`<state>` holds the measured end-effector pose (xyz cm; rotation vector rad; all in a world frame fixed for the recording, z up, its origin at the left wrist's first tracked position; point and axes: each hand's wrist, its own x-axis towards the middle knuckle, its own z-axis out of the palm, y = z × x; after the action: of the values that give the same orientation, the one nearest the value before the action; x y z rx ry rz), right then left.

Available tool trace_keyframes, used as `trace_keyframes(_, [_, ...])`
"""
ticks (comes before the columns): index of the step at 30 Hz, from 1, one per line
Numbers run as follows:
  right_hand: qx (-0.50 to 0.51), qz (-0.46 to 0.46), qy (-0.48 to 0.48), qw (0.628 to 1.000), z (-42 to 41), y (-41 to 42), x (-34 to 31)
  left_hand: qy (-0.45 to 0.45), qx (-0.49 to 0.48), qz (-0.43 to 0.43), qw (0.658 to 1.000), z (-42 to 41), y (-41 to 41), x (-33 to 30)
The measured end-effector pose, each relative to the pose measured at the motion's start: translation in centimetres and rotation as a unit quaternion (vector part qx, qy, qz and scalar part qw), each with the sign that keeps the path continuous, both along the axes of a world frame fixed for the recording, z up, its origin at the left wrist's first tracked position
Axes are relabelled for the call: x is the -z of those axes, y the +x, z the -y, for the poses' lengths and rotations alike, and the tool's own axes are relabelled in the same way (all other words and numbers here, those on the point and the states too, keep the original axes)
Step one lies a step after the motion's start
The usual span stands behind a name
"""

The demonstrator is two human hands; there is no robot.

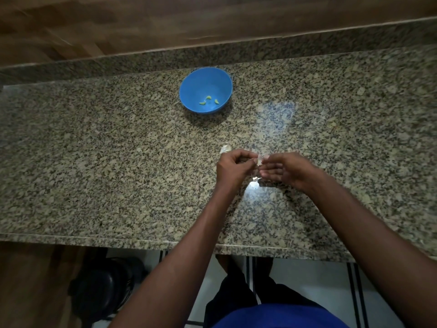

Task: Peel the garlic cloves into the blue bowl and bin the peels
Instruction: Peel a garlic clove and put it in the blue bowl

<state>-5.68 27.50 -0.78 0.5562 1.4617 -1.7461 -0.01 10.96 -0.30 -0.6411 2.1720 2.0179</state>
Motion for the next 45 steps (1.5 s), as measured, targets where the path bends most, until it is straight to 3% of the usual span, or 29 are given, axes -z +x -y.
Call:
trace_keyframes(7, [-0.002,-0.043,0.068,0.997,-0.3,-0.1,1.3,0.012,-0.059,0.036,0.998,0.1,0.5,0.2])
trace_keyframes(12, [-0.018,-0.229,0.172,0.958,0.9,-1.2,0.2,-0.107,-0.015,0.039,0.993,0.4,0.8,1.6])
trace_keyframes(15, [-0.051,-0.29,0.214,0.932,2.2,-3.0,0.1,-0.163,0.023,0.031,0.986,0.1,1.0,2.2])
trace_keyframes(21, [-0.084,-0.338,0.325,0.879,1.1,-4.3,0.5,-0.311,0.096,-0.026,0.945,-1.1,1.6,2.5])
trace_keyframes(26, [-0.157,-0.337,0.39,0.842,-2.8,0.8,0.7,-0.366,0.131,-0.056,0.92,-3.3,2.9,2.3])
trace_keyframes(32, [-0.188,-0.4,0.412,0.797,-2.1,5.5,2.6,-0.468,0.142,-0.094,0.867,-3.7,3.4,3.2])
trace_keyframes(36, [-0.167,-0.456,0.414,0.77,-0.7,6.6,2.6,-0.494,0.151,-0.097,0.851,-3.2,3.3,3.1])
trace_keyframes(41, [-0.17,-0.403,0.466,0.77,0.9,6.5,2.3,-0.479,0.12,-0.053,0.868,-3.2,3.3,3.1])
trace_keyframes(43, [-0.161,-0.367,0.453,0.796,0.8,6.3,1.9,-0.39,0.11,-0.011,0.914,-3.1,3.4,2.3])
trace_keyframes(45, [-0.112,-0.321,0.405,0.849,0.1,5.9,1.9,-0.222,0.053,0.049,0.972,-2.5,3.9,1.2])
